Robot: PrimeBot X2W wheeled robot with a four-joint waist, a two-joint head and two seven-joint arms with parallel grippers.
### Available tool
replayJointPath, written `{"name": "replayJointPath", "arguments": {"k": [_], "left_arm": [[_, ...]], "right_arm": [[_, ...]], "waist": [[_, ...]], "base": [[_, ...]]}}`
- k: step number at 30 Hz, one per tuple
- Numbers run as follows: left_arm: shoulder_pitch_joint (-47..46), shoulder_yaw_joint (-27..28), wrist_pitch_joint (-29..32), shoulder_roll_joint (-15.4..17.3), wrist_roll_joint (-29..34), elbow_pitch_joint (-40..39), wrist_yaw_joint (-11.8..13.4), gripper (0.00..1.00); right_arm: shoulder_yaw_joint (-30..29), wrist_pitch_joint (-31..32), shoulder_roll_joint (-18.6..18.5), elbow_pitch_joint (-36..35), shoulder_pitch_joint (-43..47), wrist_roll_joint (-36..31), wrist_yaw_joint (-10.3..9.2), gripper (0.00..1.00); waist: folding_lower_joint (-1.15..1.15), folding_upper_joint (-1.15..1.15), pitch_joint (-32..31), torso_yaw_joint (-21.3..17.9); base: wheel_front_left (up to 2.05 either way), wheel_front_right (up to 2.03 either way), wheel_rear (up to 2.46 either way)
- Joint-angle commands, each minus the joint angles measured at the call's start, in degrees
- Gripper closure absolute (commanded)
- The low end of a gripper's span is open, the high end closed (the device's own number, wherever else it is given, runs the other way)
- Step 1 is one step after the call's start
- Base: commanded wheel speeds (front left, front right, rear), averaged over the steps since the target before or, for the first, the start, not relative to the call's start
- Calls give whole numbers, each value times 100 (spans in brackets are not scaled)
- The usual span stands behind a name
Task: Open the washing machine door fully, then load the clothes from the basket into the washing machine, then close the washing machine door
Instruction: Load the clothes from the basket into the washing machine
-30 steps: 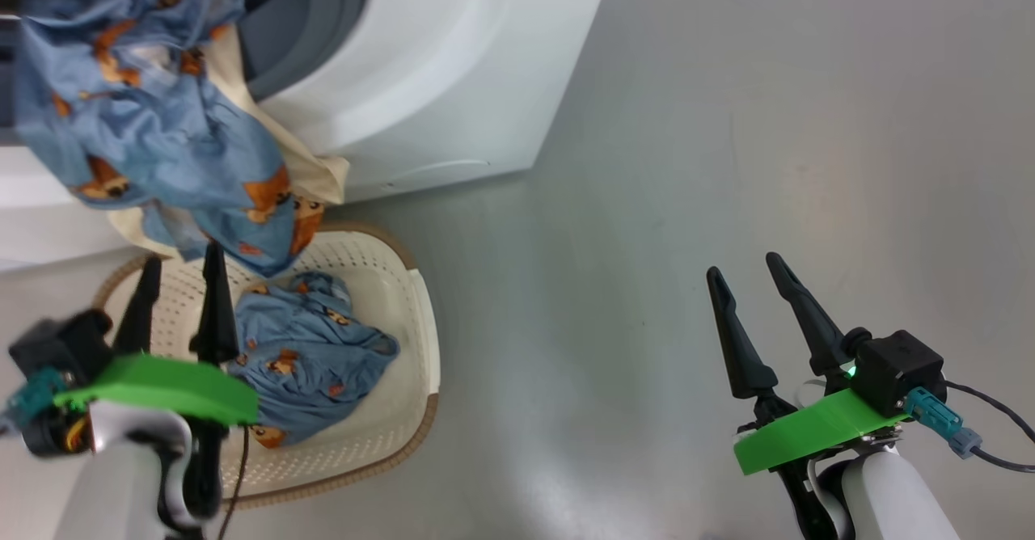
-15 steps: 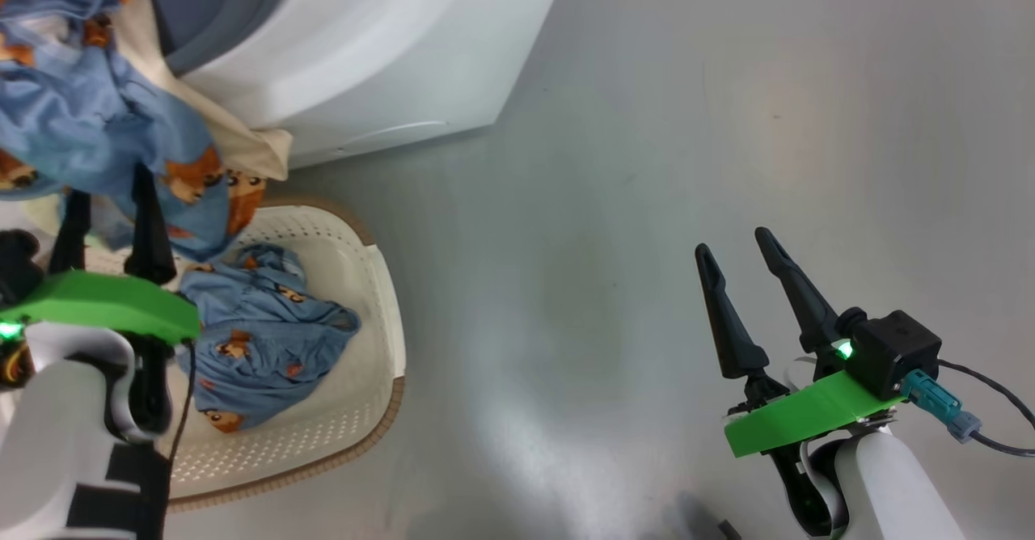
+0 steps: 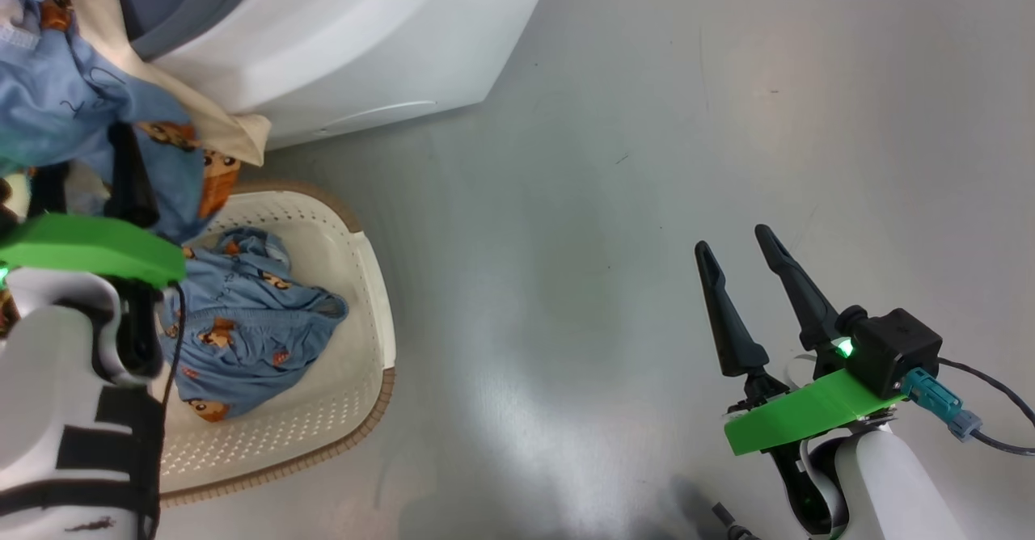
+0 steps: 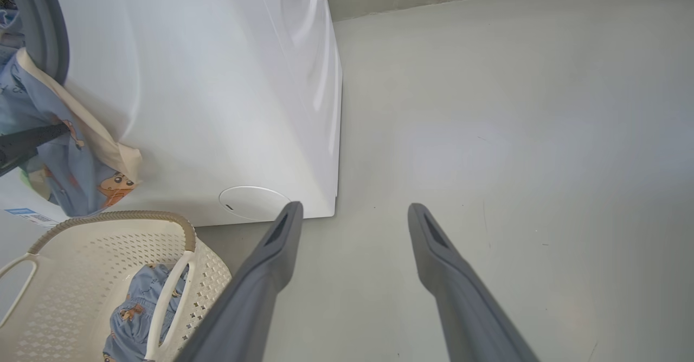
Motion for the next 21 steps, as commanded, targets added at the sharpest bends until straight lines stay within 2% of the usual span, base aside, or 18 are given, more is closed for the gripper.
{"name": "replayJointPath", "arguments": {"k": [1, 7, 8, 10, 12, 14, 15, 21], "left_arm": [[-74, 183, -69, 158, -6, -80, -41, 0], [-191, 492, -74, 70, 94, -321, -55, 1], [-187, 548, -74, 44, 121, -376, -59, 11], [-166, 642, -74, -13, 159, -453, -71, 45], [-130, 728, -74, -66, 205, -547, -86, 65], [-75, 775, -74, -126, 250, -618, -101, 91], [-44, 792, -75, -151, 270, -649, -109, 100], [272, 848, -75, -304, 152, -841, -146, 100]], "right_arm": [[152, -27, 17, -132, -18, 23, 35, 0], [149, -27, 17, -131, -49, 13, 35, 0], [144, -27, 17, -128, -52, 9, 35, 0], [136, -27, 17, -121, -55, 1, 35, 0], [121, -27, 17, -115, -55, -8, 35, 0], [105, -27, 17, -111, -51, -20, 35, 0], [100, -27, 17, -110, -47, -27, 35, 0], [54, -27, 17, -64, -33, -44, 35, 0]], "waist": [[0, 0, 15, 7], [0, 0, 50, 33], [0, 0, 51, 40], [0, 0, 45, 52], [0, 0, 33, 70], [0, 0, 16, 95], [0, 0, 3, 108], [0, 0, -125, 221]], "base": [[0, 0, 0], [0, 0, 0], [0, 0, 0], [0, 0, 0], [0, 0, 0], [0, 0, 0], [0, 0, 0], [0, 0, 0]]}}
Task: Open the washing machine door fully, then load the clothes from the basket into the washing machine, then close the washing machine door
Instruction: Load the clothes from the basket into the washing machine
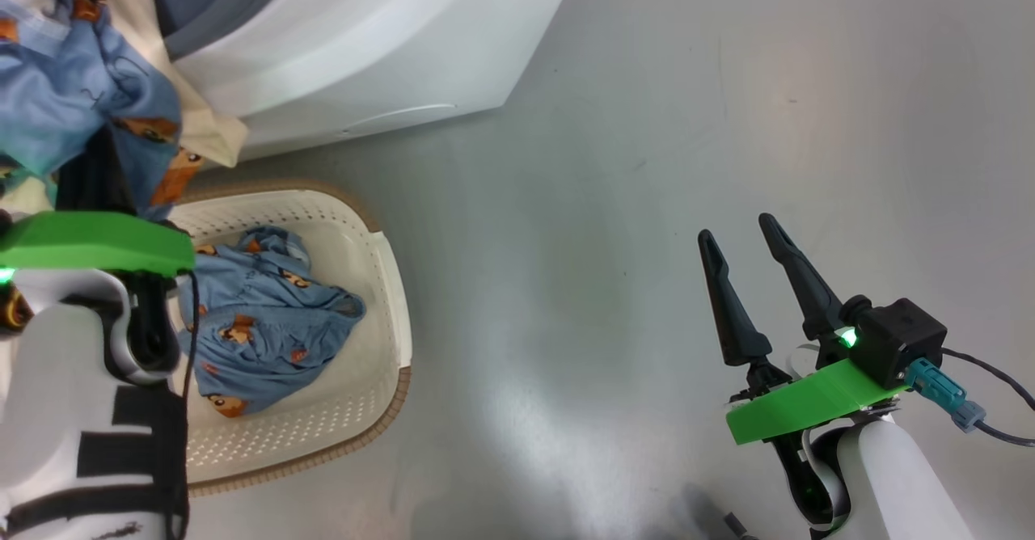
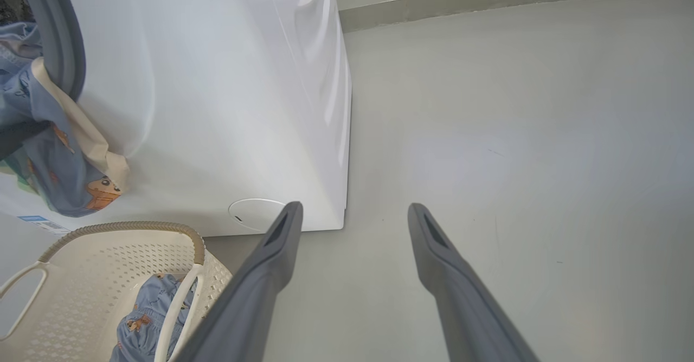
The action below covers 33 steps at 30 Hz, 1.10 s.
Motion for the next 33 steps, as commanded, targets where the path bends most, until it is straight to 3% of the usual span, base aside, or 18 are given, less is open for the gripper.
{"name": "replayJointPath", "arguments": {"k": [1, 12, 18, 25, 33], "left_arm": [[220, 167, -79, 183, -55, -282, -30, 100], [459, -251, 166, 213, -608, -1371, -38, 100], [147, -334, 485, 491, -493, -1626, 56, 100], [-713, -338, 672, 913, -226, -1169, 256, 100], [-1729, -396, 684, 1524, 110, 43, 296, 100]], "right_arm": [[91, -27, 17, -82, 91, -34, 35, 0], [169, -27, 17, -10, 173, 44, 35, 0], [304, -27, 17, -6, 153, 167, 35, 0], [444, -27, 17, -37, 240, 337, 35, 0], [662, -27, 17, -87, 390, 508, 35, 0]], "waist": [[0, 0, -70, 61], [0, 0, -322, 110], [0, 0, -343, -90], [0, 0, -298, -463], [0, 0, -223, -979]], "base": [[0, 0, 0], [0, 0, 0], [0, 0, 0], [0, 0, 0], [0, 0, 0]]}}
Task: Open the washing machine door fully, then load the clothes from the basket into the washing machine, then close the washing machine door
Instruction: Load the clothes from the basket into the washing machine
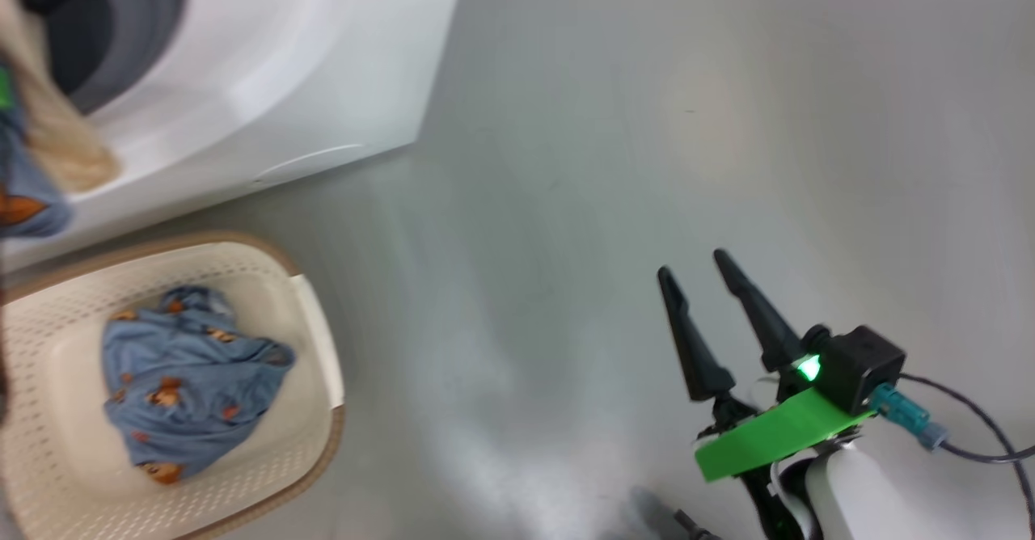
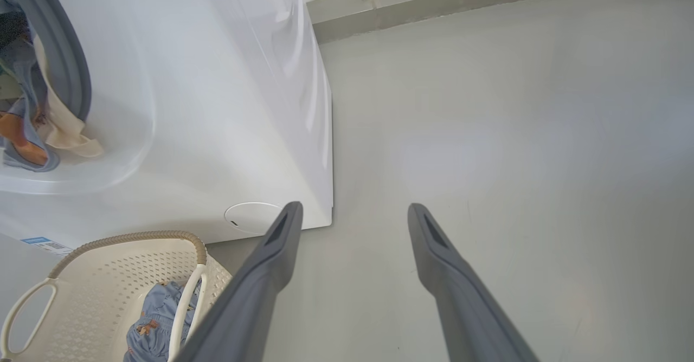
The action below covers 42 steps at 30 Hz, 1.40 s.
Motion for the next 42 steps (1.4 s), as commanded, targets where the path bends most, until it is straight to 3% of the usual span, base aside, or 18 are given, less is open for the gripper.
{"name": "replayJointPath", "arguments": {"k": [1, 8, 21, 31, 37, 42], "left_arm": [[-179, 66, 3, 344, 96, -18, 12, 100], [-1020, 37, -83, 783, 234, 932, -10, 100], [-2269, -137, -412, 1194, 329, 1952, -157, 100], [-2798, 69, -740, 1190, 261, 1831, -145, 100], [-2681, 578, -750, 1126, 457, 894, 33, 100], [-2415, 498, -751, 1017, 660, 1407, 27, 100]], "right_arm": [[163, -27, 13, -136, 195, 54, 35, 0], [390, -27, 13, -190, 392, 64, 35, 0], [486, -27, 13, -367, 679, 61, 35, 0], [528, -27, 13, -430, 630, 142, 35, 0], [546, -27, 13, -452, 548, 180, 35, 0], [531, -27, 13, -431, 561, 165, 35, 0]], "waist": [[0, 0, 56, -234], [0, 0, 130, -563], [0, 0, 333, -801], [0, 0, 494, -778], [0, 0, 585, -767], [0, 0, 544, -719]], "base": [[0, 0, 0], [0, 0, 0], [0, 0, 0], [0, 0, 0], [0, 0, 0], [0, 0, 0]]}}
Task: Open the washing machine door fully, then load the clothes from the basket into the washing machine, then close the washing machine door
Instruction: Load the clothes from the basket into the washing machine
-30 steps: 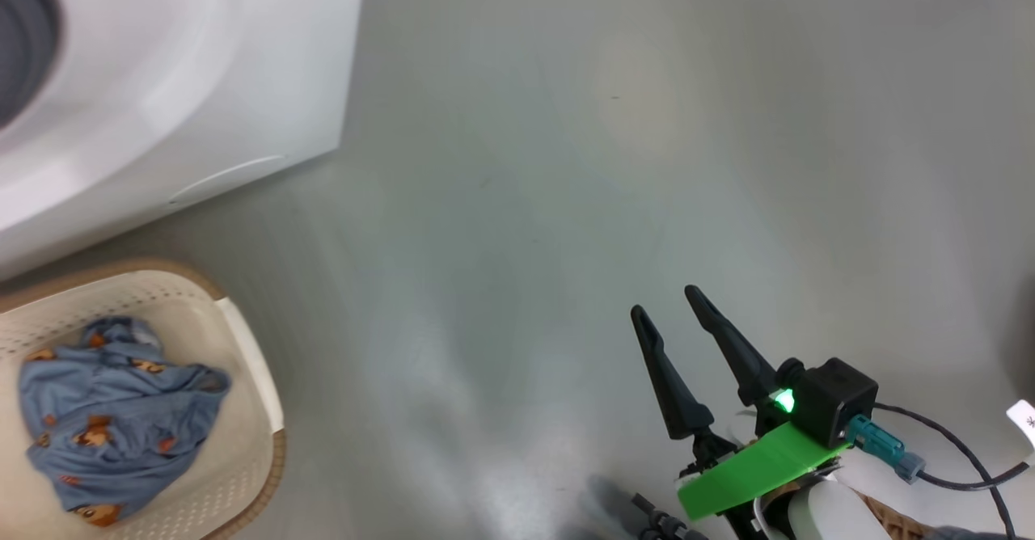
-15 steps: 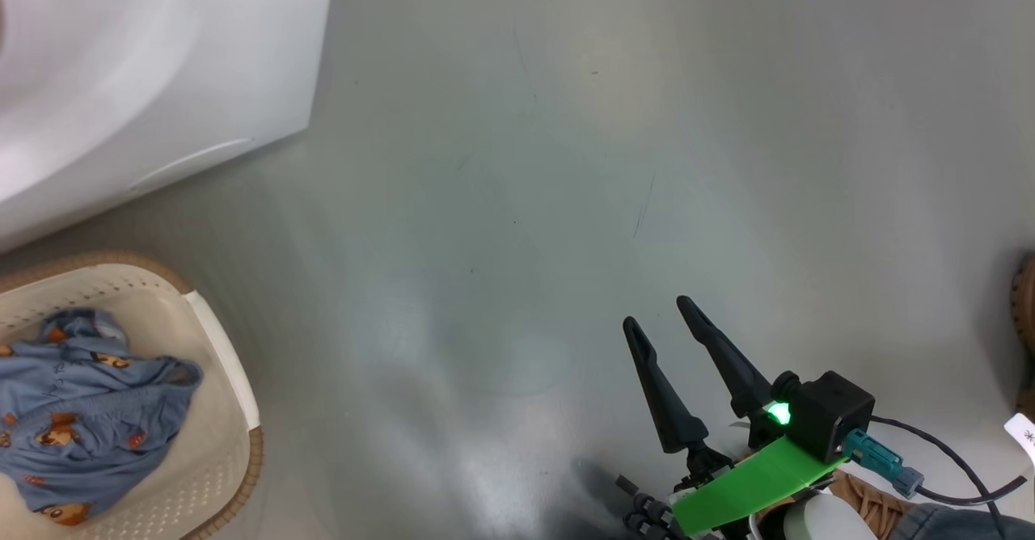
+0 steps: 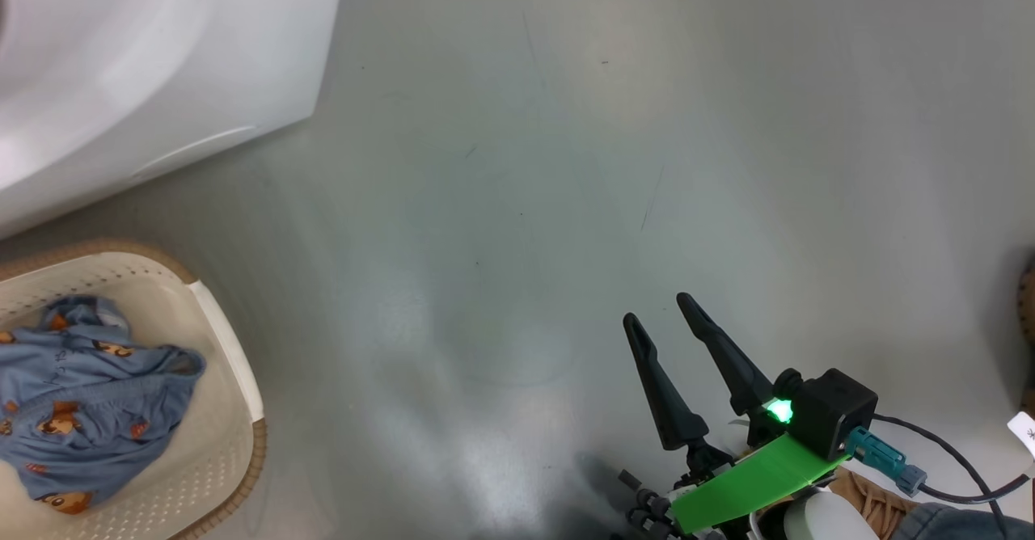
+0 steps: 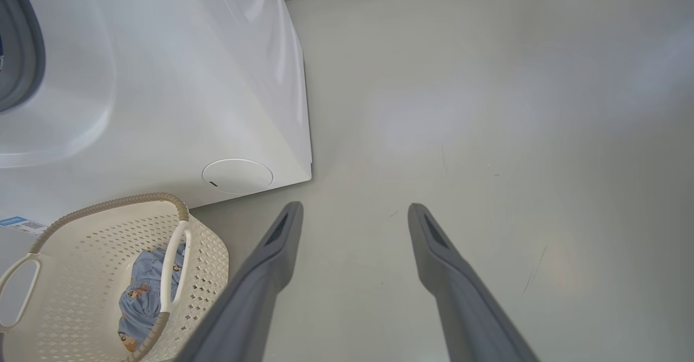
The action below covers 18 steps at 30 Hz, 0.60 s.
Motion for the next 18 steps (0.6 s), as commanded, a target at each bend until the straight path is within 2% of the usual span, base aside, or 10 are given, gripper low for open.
{"name": "replayJointPath", "arguments": {"k": [1, 8, 9, 10, 11, 12, 16, 18], "left_arm": [[113, -69, -11, 211, 103, 21, -12, 100], [-66, -371, -9, 217, 320, 677, -37, 100], [-85, -423, -6, 211, 360, 757, -25, 87], [-99, -470, 19, 193, 388, 848, -23, 67], [-112, -520, 22, 184, 428, 919, -7, 22], [-120, -568, 32, 178, 470, 993, 25, 0], [-140, -768, 101, 134, 631, 1271, 130, 0], [-147, -955, 248, 121, 807, 1490, 291, 0]], "right_arm": [[114, -27, -59, -92, 49, 13, 35, 0], [105, -27, -59, -64, 27, 0, 35, 0], [103, -27, -59, -58, 25, -4, 35, 0], [102, -27, -59, -49, 21, -7, 35, 0], [100, -27, -59, -38, 19, -12, 35, 0], [96, -27, -59, -23, 18, -18, 35, 0], [75, -27, -59, 25, 10, -39, 35, 0], [65, -27, -59, 64, 14, -59, 35, 0]], "waist": [[0, 0, -16, 19], [0, 0, -73, 99], [0, 0, -88, 112], [0, 0, -107, 124], [0, 0, -129, 137], [0, 0, -159, 151], [0, 0, -283, 205], [0, 0, -377, 254]], "base": [[0, 0, 0], [0, 0, 0], [0, 0, 0], [0, 0, 0], [0, 0, 0], [0, 0, 0], [0, 0, 0], [0, 0, 0]]}}
